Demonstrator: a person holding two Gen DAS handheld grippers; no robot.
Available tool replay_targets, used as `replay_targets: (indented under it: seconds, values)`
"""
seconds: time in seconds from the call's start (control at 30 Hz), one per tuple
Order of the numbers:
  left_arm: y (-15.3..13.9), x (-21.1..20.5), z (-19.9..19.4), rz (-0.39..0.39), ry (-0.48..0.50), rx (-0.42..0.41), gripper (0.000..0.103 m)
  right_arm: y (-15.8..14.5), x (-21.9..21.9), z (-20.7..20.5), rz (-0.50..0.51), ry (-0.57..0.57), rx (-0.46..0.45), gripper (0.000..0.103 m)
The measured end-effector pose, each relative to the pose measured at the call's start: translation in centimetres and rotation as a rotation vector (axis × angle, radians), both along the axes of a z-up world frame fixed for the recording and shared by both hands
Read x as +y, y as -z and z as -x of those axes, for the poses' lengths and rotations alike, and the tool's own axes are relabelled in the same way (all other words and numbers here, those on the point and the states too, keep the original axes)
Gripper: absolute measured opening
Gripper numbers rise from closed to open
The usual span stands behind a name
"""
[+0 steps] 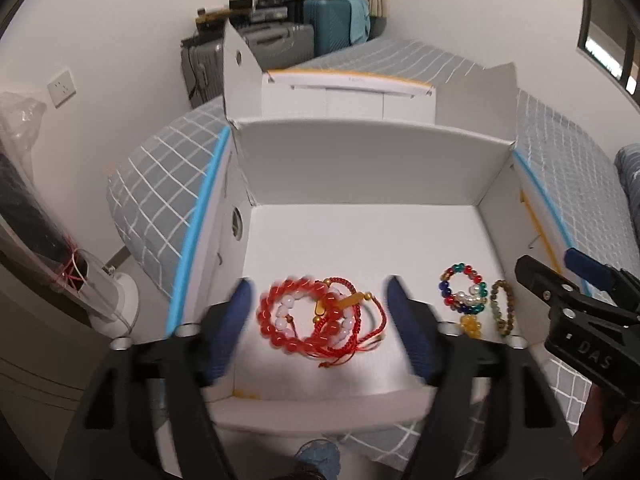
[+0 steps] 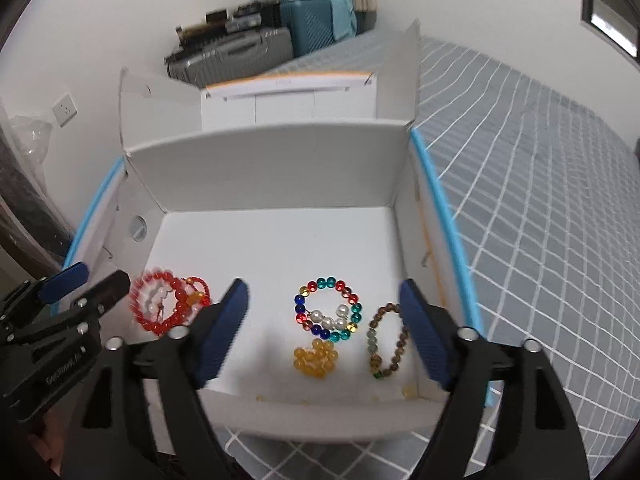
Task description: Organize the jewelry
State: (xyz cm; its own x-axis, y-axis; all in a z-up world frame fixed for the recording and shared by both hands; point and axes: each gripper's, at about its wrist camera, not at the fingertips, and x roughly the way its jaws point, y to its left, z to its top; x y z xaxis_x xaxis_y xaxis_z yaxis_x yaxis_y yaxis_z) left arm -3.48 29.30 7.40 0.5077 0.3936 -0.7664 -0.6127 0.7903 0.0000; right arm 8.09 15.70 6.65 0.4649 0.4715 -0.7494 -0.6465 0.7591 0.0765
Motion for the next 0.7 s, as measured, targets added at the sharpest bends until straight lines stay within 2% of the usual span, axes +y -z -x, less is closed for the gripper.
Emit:
replay_targets:
  seconds: [0.13, 0.23, 0.47, 0.7]
  values:
    - [-1.1, -1.1, 2.1, -0.035, -0.007, -0.034, 0.092, -1.8, -2.3, 2.1, -0.046, 0.022, -0.047, 0.095]
    - [-1.4, -1.9, 3.8, -0.033, 0.002, -0.055, 0.097, -2.6, -3.6, 4.1, -0.06, 0.03, -0.084, 0.095]
    - [-0.6, -3.2, 6.7, -0.032, 0.009, -0.059, 0.097, -2.2, -4.8, 6.9, -0.053, 0.023, -0.109, 0.095]
    - [-0.8, -4.5, 8.4, -0.04, 0.023, -0.099, 0.097, -0.4, -5.9, 7.8, -0.034, 0.053, -0.095, 0.095]
